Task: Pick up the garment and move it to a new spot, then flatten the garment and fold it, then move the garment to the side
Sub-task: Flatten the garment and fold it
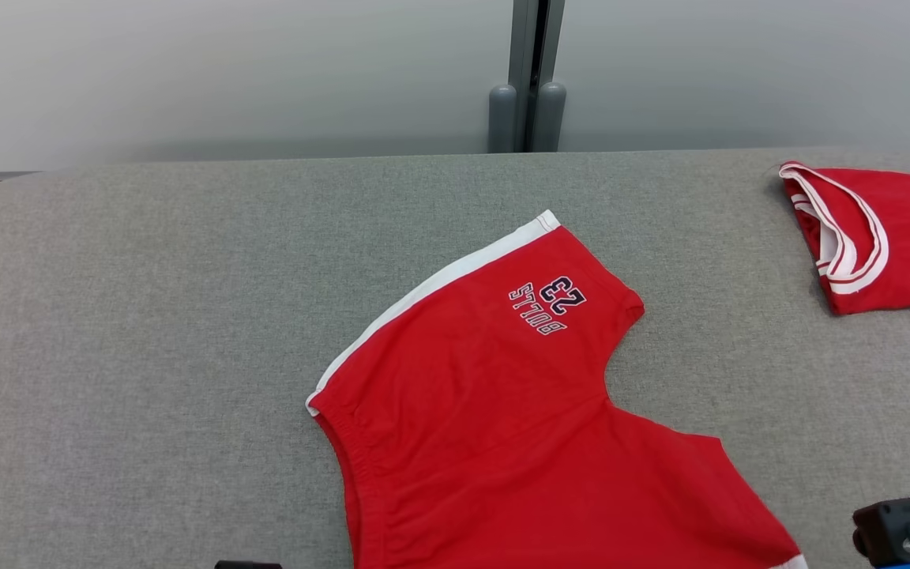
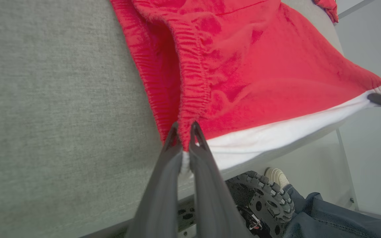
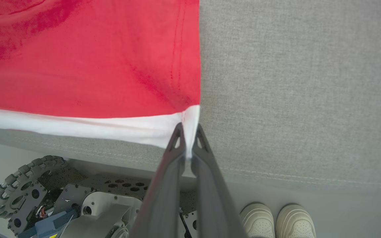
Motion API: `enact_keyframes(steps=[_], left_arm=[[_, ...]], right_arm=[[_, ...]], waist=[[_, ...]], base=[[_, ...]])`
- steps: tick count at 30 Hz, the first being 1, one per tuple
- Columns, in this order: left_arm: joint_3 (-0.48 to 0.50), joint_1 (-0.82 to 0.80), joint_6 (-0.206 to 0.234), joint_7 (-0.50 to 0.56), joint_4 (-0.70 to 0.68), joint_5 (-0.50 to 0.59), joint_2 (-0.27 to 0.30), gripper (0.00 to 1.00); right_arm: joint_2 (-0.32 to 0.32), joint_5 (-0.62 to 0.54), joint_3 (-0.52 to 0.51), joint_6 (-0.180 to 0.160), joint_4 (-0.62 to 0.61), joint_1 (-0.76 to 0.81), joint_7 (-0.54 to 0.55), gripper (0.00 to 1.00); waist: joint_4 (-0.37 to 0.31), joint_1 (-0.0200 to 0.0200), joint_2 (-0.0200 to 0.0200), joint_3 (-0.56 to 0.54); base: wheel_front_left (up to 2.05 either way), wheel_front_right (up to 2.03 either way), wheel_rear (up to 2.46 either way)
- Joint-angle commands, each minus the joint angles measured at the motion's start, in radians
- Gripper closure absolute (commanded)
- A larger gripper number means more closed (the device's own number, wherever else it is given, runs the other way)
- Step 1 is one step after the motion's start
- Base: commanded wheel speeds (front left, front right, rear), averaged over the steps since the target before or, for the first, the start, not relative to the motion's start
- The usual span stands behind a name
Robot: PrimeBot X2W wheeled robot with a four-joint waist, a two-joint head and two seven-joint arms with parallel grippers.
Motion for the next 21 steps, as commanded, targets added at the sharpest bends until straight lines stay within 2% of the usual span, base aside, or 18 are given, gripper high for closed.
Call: enact_keyframes(steps=[1, 4, 10, 15, 17, 21], left_arm=[[0.006, -0.002, 0.002, 0.001, -0.010, -0.004, 0.006, 1.00], [0.020, -0.018, 0.002, -0.010, -0.049, 0.006, 0.014, 1.00], [0.064, -0.128, -0.052, 0.007, -0.050, -0.016, -0.024, 1.00], [0.107, -0.248, -0.079, 0.022, -0.003, -0.036, -0.069, 1.00], [0.126, -0.310, -0.083, 0.027, 0.039, -0.041, -0.099, 1.00], [0.150, -0.372, -0.089, 0.006, 0.098, -0.038, -0.147, 1.00]], right_arm=[[0.002, -0.006, -0.007, 0.000, -0.012, -0.006, -0.002, 1.00], [0.001, -0.031, -0.012, 0.000, -0.038, -0.064, -0.017, 1.00], [-0.075, -0.031, 0.039, 0.000, 0.019, -0.269, 0.004, 1.00], [-0.138, -0.012, 0.073, 0.000, 0.123, -0.480, 0.027, 1.00], [-0.162, -0.008, 0.091, 0.000, 0.201, -0.610, 0.028, 1.00], [-0.181, -0.018, 0.123, 0.000, 0.310, -0.760, 0.010, 1.00]], waist=[[0.001, 0.0002, 0.0004, 0.002], [0.005, 0.0002, 0.0004, 0.008], [0.031, 0.0002, 0.0004, 0.033], [0.063, 0.0002, 0.0004, 0.067], [0.079, 0.0002, 0.0004, 0.103], [0.101, 0.0002, 0.0004, 0.158]], base=[[0.00, 0.00, 0.00], [0.00, 0.00, 0.00], [0.00, 0.00, 0.00], [0.00, 0.00, 0.00], [0.00, 0.00, 0.00], [0.00, 0.00, 0.00]])
